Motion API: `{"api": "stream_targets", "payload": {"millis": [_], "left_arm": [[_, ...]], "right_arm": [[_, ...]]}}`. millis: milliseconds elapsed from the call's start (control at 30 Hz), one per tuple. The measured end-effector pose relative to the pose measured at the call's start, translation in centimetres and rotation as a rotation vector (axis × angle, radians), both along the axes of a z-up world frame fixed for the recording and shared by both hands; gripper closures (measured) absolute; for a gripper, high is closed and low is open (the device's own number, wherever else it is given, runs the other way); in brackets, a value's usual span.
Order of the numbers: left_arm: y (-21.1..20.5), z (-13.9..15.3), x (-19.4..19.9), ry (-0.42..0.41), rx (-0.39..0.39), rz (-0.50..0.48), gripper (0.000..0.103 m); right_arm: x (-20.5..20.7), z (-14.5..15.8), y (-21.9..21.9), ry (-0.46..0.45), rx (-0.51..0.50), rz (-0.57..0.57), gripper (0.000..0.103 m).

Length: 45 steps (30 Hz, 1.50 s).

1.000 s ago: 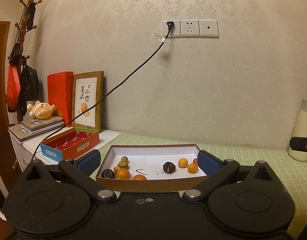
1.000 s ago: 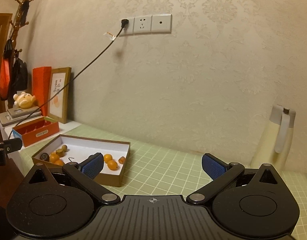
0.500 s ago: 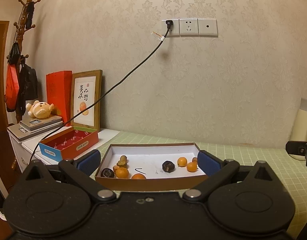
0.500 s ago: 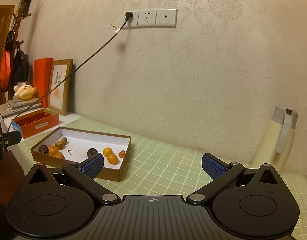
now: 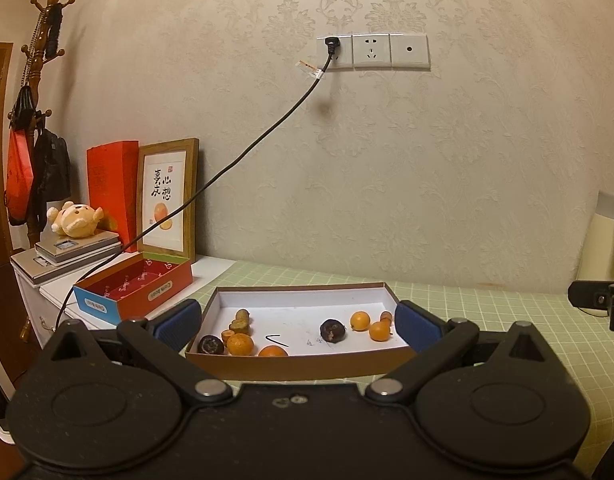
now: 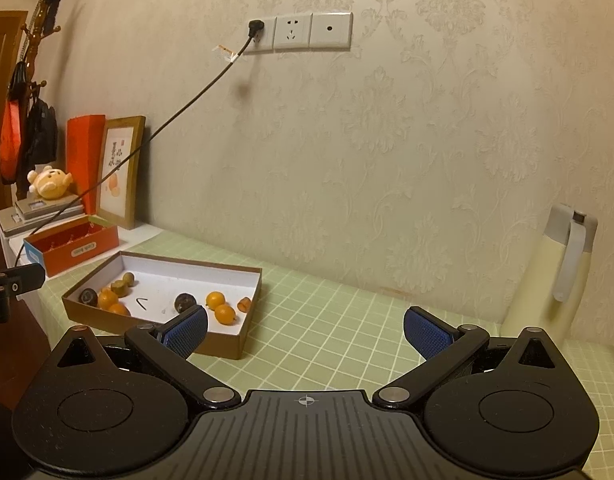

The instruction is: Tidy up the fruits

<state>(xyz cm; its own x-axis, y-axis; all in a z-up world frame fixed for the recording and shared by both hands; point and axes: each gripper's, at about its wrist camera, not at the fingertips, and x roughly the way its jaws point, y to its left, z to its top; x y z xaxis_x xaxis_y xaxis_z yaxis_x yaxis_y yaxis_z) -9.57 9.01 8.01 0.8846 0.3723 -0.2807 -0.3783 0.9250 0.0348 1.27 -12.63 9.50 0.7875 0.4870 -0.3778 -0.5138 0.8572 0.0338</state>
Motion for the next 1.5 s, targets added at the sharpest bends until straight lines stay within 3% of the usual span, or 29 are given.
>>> {"api": "stream_targets", "payload": {"millis": [1500], "left_arm": [[0.00,0.00,0.08,-0.004,0.006,-0.002,0.006]], "right_arm": [[0.27,-0.01,-0.42,-0.005,-0.001,0.004,0.000]]}}
